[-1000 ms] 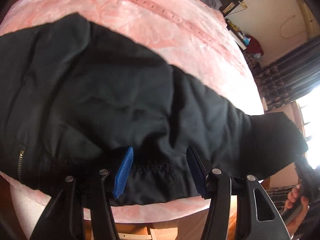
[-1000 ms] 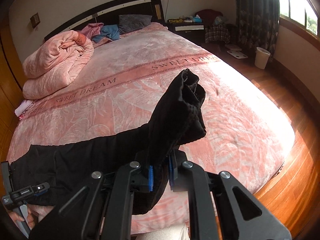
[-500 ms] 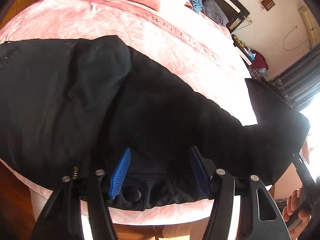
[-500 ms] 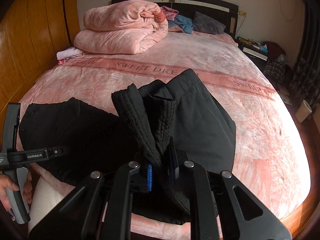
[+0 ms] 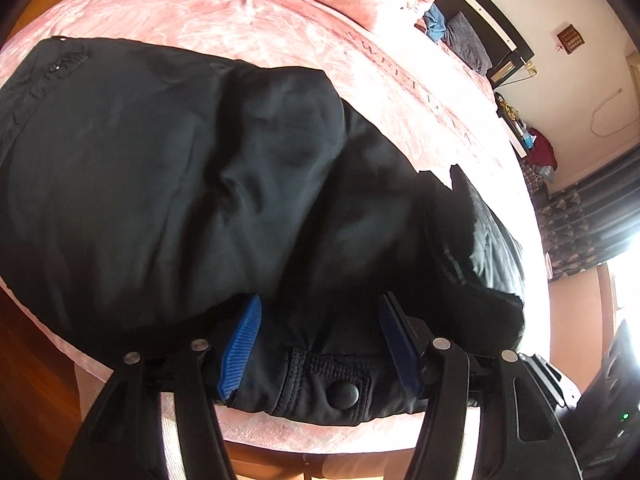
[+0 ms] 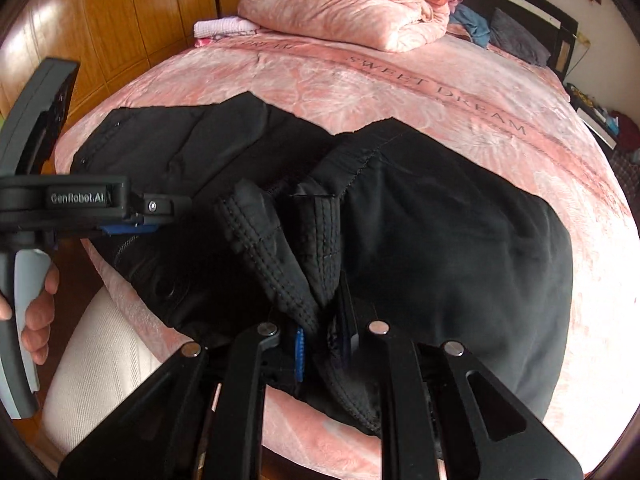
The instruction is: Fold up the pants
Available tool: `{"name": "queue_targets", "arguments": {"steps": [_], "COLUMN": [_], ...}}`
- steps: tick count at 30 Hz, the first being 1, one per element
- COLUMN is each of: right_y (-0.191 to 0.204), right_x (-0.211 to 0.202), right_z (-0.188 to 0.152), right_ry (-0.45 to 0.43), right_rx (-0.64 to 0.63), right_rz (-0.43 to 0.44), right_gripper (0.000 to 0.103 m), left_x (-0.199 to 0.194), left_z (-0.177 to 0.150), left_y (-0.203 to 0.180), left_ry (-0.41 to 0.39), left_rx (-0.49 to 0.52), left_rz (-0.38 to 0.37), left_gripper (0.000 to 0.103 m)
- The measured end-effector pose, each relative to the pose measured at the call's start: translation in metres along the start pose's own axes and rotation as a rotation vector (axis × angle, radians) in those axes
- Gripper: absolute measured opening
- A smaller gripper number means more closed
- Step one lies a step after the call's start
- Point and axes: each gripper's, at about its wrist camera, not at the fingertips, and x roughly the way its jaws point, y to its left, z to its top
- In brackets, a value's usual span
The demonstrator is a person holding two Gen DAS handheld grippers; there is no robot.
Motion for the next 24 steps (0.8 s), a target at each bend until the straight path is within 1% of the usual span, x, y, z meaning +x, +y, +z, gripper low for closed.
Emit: {"name": "queue_targets", "arguments": {"steps": [3, 4, 5, 6, 7, 8, 9, 10, 12, 13, 15, 17, 20, 21, 22, 23, 24], "right_y": [0.006, 0.004, 0.002, 0.0, -0.003, -0.004, -0.006, -0.01, -0.017, -0.018, -0.015, -0.009, -0.004, -0.002, -0.001, -0.001, -0.002], "right_x": [0.009, 0.007, 0.004, -0.002, -0.009, -0.019, -0.029, -0.038, -0.05, -0.052, -0.05, -0.039, -0.023, -0.017, -0.011, -0.006, -0.002], "right_z": [-0.006, -0.006, -0.007, -0.006, -0.006, -0.007, -0.007, -0.006, -0.003, 0.0, 0.005, 0.007, 0.008, 0.007, 0.005, 0.005, 0.002], "right_ry": [0.018, 0.01, 0.009, 0.013, 0.003, -0.019, -0.042, -0.063, -0.089, -0.092, -0.08, -0.043, 0.014, 0.031, 0.049, 0.059, 0.063], "right_rx": [-0.025, -0.01, 0.005, 0.027, 0.055, 0.078, 0.1, 0.128, 0.182, 0.186, 0.164, 0.134, 0.111, 0.105, 0.102, 0.105, 0.11], "right_rz": [0.004, 0.032, 0.08, 0.14, 0.188, 0.234, 0.282, 0.311, 0.32, 0.316, 0.27, 0.231, 0.21, 0.19, 0.157, 0.128, 0.112], "right_gripper": [0.019, 0.026, 0.048, 0.059, 0.077, 0.079, 0.078, 0.078, 0.077, 0.077, 0.073, 0.065, 0.063, 0.062, 0.058, 0.046, 0.042], "left_x": [0.0, 0.0, 0.001, 0.002, 0.001, 0.0, -0.002, -0.004, -0.008, -0.01, -0.012, -0.013, -0.014, -0.013, -0.014, -0.013, -0.013], "left_z": [0.004, 0.005, 0.007, 0.008, 0.009, 0.009, 0.01, 0.009, 0.01, 0.009, 0.008, 0.006, 0.005, 0.005, 0.004, 0.004, 0.004], "left_y": [-0.001, -0.002, -0.003, -0.006, -0.006, -0.005, -0.005, -0.005, -0.009, -0.009, -0.011, -0.01, -0.006, -0.006, -0.005, -0.004, -0.004], "left_ry": [0.002, 0.006, 0.008, 0.01, 0.009, 0.005, -0.002, -0.009, -0.026, -0.034, -0.039, -0.035, -0.033, -0.032, -0.031, -0.028, -0.024], "left_rx": [0.024, 0.027, 0.027, 0.027, 0.027, 0.028, 0.03, 0.035, 0.049, 0.056, 0.066, 0.063, 0.051, 0.048, 0.046, 0.046, 0.048], "left_rz": [0.016, 0.018, 0.017, 0.015, 0.015, 0.017, 0.021, 0.025, 0.036, 0.039, 0.042, 0.036, 0.036, 0.036, 0.038, 0.04, 0.042], "left_gripper": [0.063, 0.064, 0.064, 0.064, 0.066, 0.066, 0.068, 0.071, 0.074, 0.075, 0.076, 0.077, 0.078, 0.078, 0.078, 0.079, 0.079]}}
